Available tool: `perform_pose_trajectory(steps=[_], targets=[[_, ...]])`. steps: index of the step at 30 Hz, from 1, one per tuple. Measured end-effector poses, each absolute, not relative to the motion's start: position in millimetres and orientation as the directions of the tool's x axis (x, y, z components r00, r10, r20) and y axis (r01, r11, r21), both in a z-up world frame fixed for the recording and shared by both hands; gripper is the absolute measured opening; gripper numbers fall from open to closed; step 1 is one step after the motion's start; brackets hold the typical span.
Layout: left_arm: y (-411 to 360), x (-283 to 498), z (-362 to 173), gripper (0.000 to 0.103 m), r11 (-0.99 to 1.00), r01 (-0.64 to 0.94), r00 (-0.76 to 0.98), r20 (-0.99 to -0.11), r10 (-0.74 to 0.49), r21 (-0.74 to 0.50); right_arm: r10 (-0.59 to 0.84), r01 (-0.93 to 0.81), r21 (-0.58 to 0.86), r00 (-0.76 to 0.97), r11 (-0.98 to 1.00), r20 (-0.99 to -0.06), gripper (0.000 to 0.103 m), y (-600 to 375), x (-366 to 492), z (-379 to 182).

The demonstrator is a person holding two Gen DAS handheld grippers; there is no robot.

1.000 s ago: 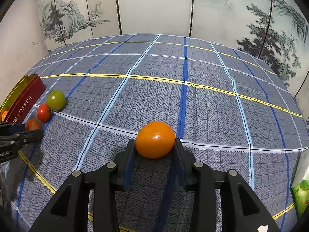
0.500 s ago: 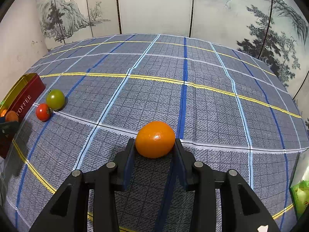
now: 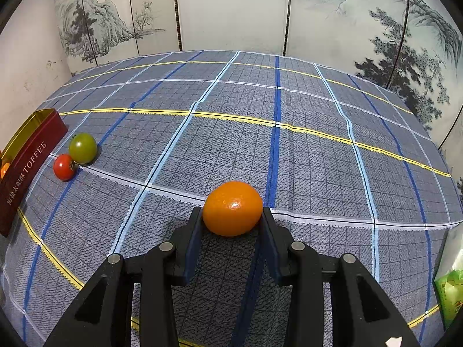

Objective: Organize fruits
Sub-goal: 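Lower the red cherry tomato into the tin and open the left gripper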

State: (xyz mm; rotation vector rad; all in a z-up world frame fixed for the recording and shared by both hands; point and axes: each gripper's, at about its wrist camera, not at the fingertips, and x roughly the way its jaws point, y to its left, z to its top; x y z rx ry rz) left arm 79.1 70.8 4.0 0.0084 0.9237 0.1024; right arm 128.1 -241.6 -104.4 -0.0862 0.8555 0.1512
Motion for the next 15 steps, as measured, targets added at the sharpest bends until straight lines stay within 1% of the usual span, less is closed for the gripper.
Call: perform_pose_trajectory(steps=[15], targets=[[117.2,70.9,-9.5,0.036,0.982,-0.183,0.56,-0.814,0.151,0.056,0.095,-0.167,-0.019,0.646,0.986,-0.757,0.037,-241.8,128.0,-104.3]])
